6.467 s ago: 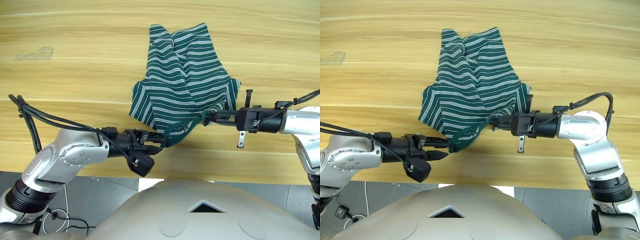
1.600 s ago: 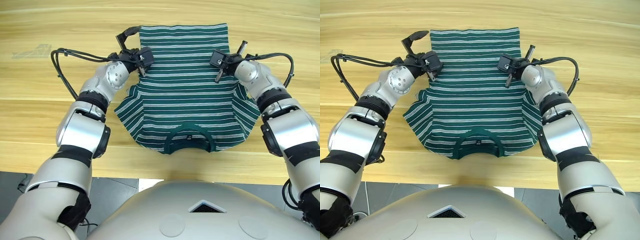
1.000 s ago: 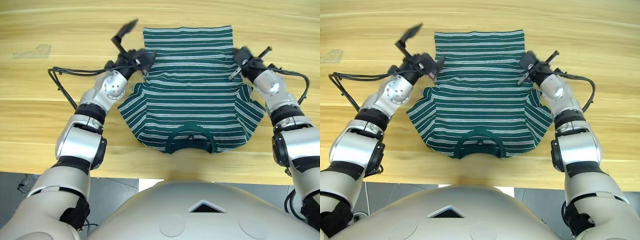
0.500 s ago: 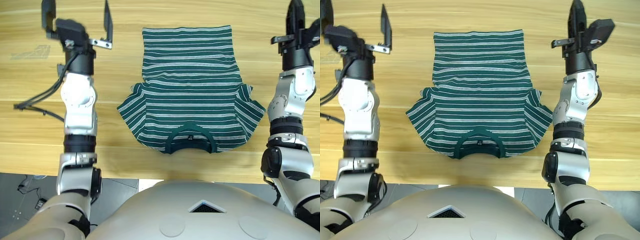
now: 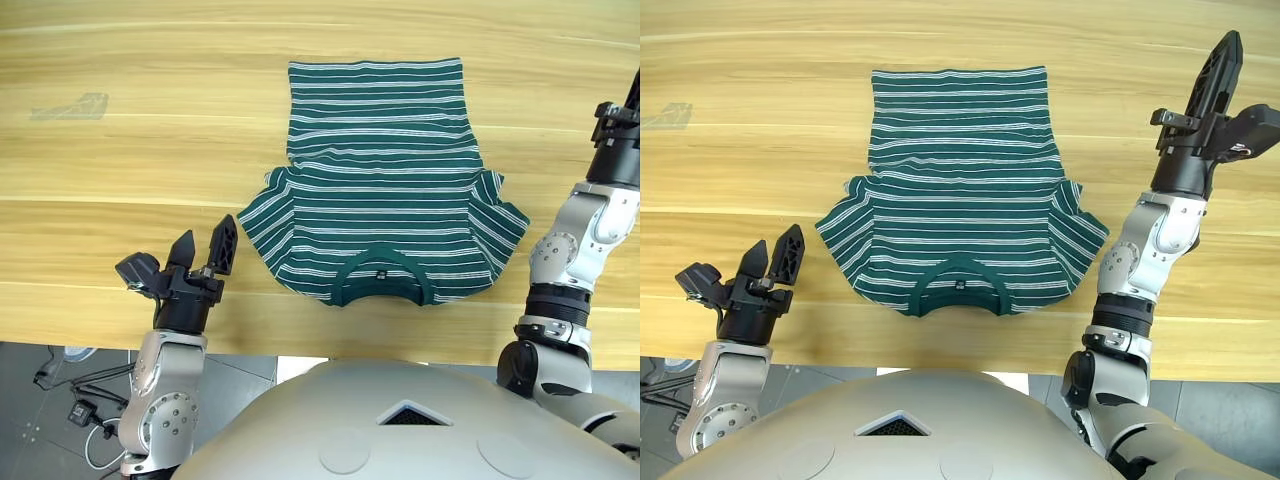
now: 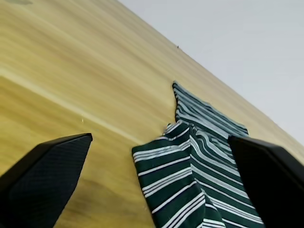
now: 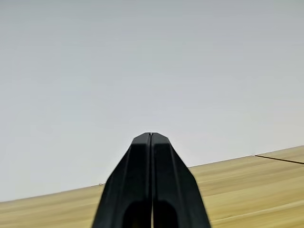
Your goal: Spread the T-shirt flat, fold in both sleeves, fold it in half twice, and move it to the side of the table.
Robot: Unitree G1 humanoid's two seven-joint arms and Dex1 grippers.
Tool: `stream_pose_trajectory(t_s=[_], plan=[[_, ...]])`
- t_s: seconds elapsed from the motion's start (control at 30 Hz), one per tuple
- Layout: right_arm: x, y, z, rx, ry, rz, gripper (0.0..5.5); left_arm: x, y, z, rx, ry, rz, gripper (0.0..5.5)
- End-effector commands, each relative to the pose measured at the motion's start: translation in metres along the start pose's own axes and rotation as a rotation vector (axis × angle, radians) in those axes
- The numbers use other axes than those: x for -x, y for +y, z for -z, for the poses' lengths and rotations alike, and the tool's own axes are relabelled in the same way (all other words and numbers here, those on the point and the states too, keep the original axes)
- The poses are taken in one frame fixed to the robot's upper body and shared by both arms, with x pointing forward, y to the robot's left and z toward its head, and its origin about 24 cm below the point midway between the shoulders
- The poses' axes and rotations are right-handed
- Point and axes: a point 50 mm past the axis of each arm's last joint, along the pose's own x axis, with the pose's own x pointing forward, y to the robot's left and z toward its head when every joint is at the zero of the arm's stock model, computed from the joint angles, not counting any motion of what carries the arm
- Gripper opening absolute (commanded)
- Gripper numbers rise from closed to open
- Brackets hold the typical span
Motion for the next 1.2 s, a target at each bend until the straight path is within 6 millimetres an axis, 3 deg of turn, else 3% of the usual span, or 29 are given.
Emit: stream_pose_trajectory(t_s=[0.03,0.3,0.67,0.97,1.2], plan=[[0.0,0.002,-0.007,-0.003,-0.017,0.009,0.02,-0.013,0.008,0.012,-0.13,0.09,-0.069,5.31],[-0.003,0.009,-0.004,-0.006,0.001,-0.012,0.02,-0.038,0.011,0.031,-0.241,0.181,-0.044,5.31],[-0.005,0.019,0.008,0.023,0.04,-0.06,0.0,-0.047,0.015,0.038,-0.27,0.192,-0.052,3.72],[-0.005,0.021,0.014,0.034,0.055,-0.077,0.0,-0.044,0.011,0.047,-0.253,0.23,-0.018,2.24],[-0.005,0.021,0.023,0.046,0.092,-0.089,0.0,-0.046,0.025,0.032,-0.428,0.107,-0.172,0.87]])
